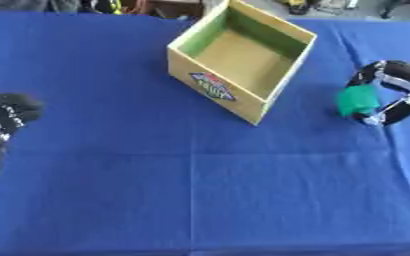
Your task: Pick up objects on the table and place them in the box.
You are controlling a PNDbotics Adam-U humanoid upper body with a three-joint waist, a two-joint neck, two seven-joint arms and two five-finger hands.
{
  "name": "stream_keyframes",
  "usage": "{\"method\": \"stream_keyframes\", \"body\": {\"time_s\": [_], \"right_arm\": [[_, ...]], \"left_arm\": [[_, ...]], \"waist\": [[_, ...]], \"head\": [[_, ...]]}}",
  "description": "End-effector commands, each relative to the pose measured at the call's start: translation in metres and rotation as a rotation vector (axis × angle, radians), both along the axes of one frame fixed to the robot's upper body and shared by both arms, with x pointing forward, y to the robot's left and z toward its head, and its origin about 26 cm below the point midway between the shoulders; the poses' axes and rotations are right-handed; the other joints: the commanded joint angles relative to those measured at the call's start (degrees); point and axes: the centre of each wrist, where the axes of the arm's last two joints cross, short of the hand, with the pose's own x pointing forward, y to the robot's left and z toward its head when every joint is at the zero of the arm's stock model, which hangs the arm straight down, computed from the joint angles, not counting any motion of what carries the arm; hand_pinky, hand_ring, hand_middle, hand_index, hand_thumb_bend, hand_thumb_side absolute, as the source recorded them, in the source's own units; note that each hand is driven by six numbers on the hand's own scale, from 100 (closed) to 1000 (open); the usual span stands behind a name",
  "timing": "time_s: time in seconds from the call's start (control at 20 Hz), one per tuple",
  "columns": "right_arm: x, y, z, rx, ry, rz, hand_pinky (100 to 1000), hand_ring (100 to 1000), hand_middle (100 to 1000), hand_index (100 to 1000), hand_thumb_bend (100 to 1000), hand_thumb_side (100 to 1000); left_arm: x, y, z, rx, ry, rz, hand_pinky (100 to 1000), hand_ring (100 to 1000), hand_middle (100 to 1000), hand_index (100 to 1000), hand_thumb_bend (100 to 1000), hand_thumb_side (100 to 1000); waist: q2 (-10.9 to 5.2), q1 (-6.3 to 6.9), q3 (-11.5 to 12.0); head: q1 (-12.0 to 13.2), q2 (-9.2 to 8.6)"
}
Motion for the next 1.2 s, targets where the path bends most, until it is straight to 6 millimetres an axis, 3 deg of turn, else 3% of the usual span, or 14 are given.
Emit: {"method": "stream_keyframes", "body": {"time_s": [0.05, 0.35, 0.65, 0.85, 1.2], "right_arm": [[-0.003, -0.002, 0.048, 0.014, -0.124, 0.015, 704, 705, 398, 459, 100, 100], [-0.004, 0.014, 0.098, 0.037, -0.242, 0.076, 703, 703, 398, 462, 100, 100], [0.008, 0.041, 0.130, 0.056, -0.299, 0.150, 704, 704, 402, 468, 100, 100], [0.027, 0.065, 0.132, 0.066, -0.268, 0.196, 706, 705, 403, 467, 100, 100], [0.060, 0.102, 0.114, 0.097, -0.201, 0.227, 706, 707, 406, 468, 100, 100]], "left_arm": [[-0.001, 0.003, 0.008, 0.017, -0.025, 0.003, 840, 777, 606, 684, 378, 1000], [-0.002, 0.004, 0.007, 0.020, -0.020, 0.006, 840, 778, 606, 684, 378, 1000], [-0.002, 0.004, 0.004, 0.021, -0.012, 0.004, 839, 778, 606, 684, 380, 1000], [-0.002, 0.002, 0.003, 0.021, -0.005, -0.009, 839, 778, 605, 684, 381, 1000], [-0.001, -0.003, 0.004, 0.017, -0.008, -0.028, 840, 774, 605, 684, 381, 1000]], "waist": [[-0.97, -0.08, -0.2], [-1.32, -0.29, -0.4], [-2.13, -0.47, 0.1], [-2.48, -0.44, 1.2], [-2.03, -0.44, 4.5]], "head": [[0.2, 0.23], [0.6, 0.37], [0.2, 0.84], [-0.6, 0.96], [-2.3, 0.99]]}}
